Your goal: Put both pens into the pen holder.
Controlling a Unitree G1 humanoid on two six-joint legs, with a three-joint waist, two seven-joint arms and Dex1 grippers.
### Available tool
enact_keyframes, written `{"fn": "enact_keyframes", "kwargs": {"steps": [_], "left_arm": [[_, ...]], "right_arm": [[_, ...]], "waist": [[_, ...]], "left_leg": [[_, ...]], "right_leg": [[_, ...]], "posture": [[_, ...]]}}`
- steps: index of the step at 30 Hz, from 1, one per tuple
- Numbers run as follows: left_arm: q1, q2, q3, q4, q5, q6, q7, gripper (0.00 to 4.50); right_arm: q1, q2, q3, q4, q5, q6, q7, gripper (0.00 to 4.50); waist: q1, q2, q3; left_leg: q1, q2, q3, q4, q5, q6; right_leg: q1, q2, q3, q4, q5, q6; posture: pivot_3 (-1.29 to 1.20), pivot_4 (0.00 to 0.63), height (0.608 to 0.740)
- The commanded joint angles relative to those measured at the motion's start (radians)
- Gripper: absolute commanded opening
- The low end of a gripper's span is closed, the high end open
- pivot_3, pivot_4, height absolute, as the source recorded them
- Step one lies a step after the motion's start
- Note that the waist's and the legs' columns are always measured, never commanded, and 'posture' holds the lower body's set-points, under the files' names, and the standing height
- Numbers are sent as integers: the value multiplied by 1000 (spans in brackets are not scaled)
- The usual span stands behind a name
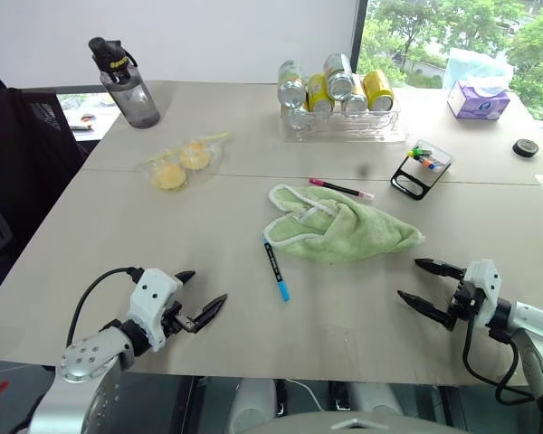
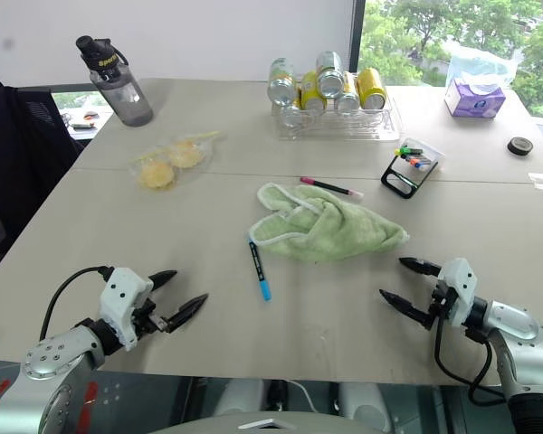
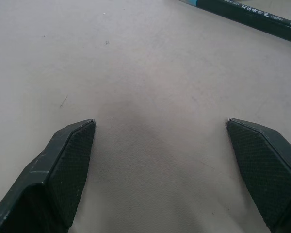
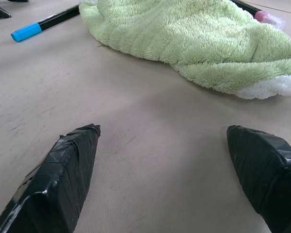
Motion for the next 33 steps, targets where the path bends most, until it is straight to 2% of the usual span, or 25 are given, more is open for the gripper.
{"fn": "enact_keyframes", "kwargs": {"steps": [1, 21, 25, 30, 33], "left_arm": [[-9, -3, -1, 19, 2, -3, -10, 4463], [-75, -21, -10, 101, 16, -70, -36, 4463], [-79, -23, -4, 105, 16, -90, -41, 4463], [-82, -14, 17, 82, -37, -86, -78, 4463], [-76, 6, 38, 40, -115, -61, -142, 4463]], "right_arm": [[-11, -7, 2, -28, 6, 20, -1, 4500], [-35, -9, -8, -63, 9, 61, -22, 4500], [-36, -3, -23, -117, 113, 127, 30, 4500], [-65, -16, -48, -191, 226, 214, 63, 4500], [-131, -24, -45, -205, 178, 195, 20, 4500]], "waist": [[0, 0, 0], [4, 3, 4], [3, 4, 5], [3, 3, 6], [3, 2, 7]], "left_leg": [[0, 0, 0, 0, 0, 0], [-3, 0, 0, 0, 0, 0], [-3, 0, 0, 0, 0, 0], [-5, 0, 0, 0, 0, 0], [-7, -1, -1, 0, 0, 0]], "right_leg": [[0, 0, 0, 0, 0, 0], [-3, 0, -1, 0, 0, 0], [-3, 0, -1, 0, 0, 0], [-3, 0, -2, 0, 0, 0], [-6, 0, -2, -1, 0, 1]], "posture": [[0, 150, 739], [0, 150, 739], [0, 150, 739], [0, 150, 739], [0, 150, 739]]}}
